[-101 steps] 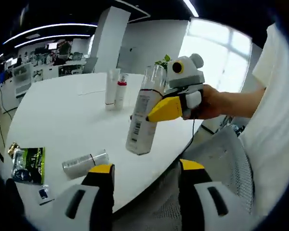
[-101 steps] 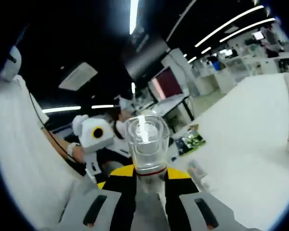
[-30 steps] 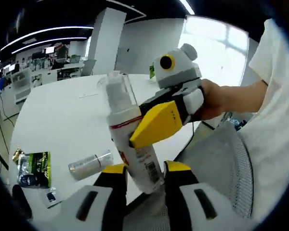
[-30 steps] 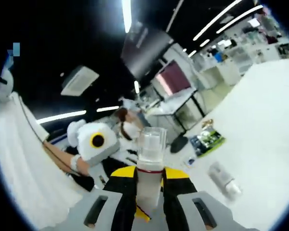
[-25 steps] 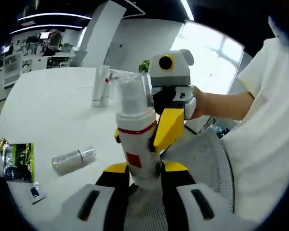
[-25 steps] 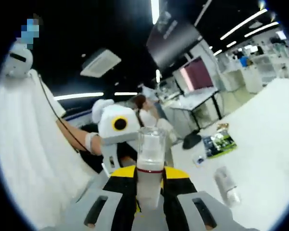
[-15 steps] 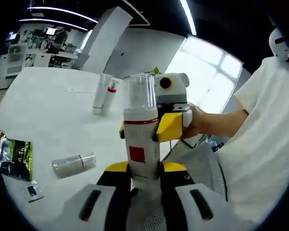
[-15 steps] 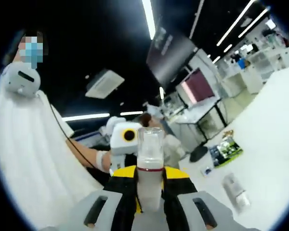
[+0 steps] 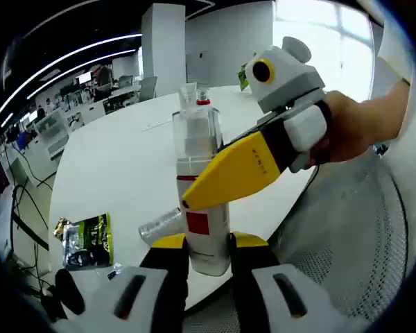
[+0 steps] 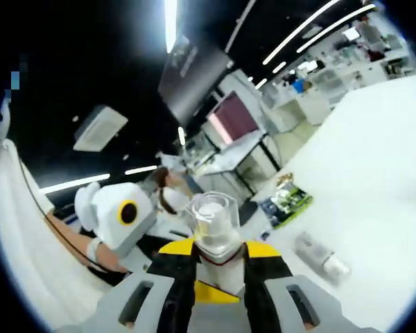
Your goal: Arrange the skincare products in the storage area until every visible bottle or jar stands upright without overlapping.
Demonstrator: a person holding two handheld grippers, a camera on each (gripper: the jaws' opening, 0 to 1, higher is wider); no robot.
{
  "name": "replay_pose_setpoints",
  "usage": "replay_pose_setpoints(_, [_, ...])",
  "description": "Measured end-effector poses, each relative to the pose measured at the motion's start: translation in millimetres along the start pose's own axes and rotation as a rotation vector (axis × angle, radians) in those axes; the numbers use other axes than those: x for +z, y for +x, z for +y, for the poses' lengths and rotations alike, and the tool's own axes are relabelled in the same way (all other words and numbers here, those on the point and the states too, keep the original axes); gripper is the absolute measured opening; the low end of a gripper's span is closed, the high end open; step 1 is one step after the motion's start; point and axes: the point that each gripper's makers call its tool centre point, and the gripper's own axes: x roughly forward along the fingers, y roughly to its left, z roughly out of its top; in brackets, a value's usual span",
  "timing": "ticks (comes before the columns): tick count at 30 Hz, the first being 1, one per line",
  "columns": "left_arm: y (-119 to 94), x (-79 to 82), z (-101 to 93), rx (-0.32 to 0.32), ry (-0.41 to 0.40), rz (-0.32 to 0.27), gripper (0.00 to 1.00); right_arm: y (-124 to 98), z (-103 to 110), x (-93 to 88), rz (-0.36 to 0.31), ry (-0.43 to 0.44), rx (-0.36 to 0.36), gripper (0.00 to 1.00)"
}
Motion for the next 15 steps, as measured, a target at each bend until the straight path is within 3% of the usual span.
replay_pose_setpoints(4, [-0.8,1.2,-1.5,0.005,0.046,-0.007,0.18,-2.3,-4.5,-1.0,-0.009,0.052,-0.023,0.25])
replay_pose_setpoints(6, [-1.7,2.1,-2.8,-0.003,0.042,-0.011,0.18,-5.3,-9.1,-1.5,0.005,0.01,-0.047,0.19])
replay_pose_setpoints(10, [-3.5,12.4,-6.7,-0.05,0.03,-0.072,0.18,-12.8,-0.6,5.3,0.001,-0.032,0.007,0.19])
replay_pose_setpoints(11, [-2.8,17.0,-10.9,-0.094,0.011,-0.102,0.18,-14.5,-0.4,6.5,0.002,-0.04,0.014,0.19])
replay_pose_setpoints(13, [-4.1,18.1,-11.1,-0.123,-0.071,-0.098,0.17,-17.9,2.6,6.4,0.013,-0.074,0.042,0.19])
replay_pose_setpoints(15, [-6.3,22.1,-17.5,-0.163,-0.067,-0.122,0.16,-20.4,9.4,7.2,0.019,-0.114,0.099,0.19])
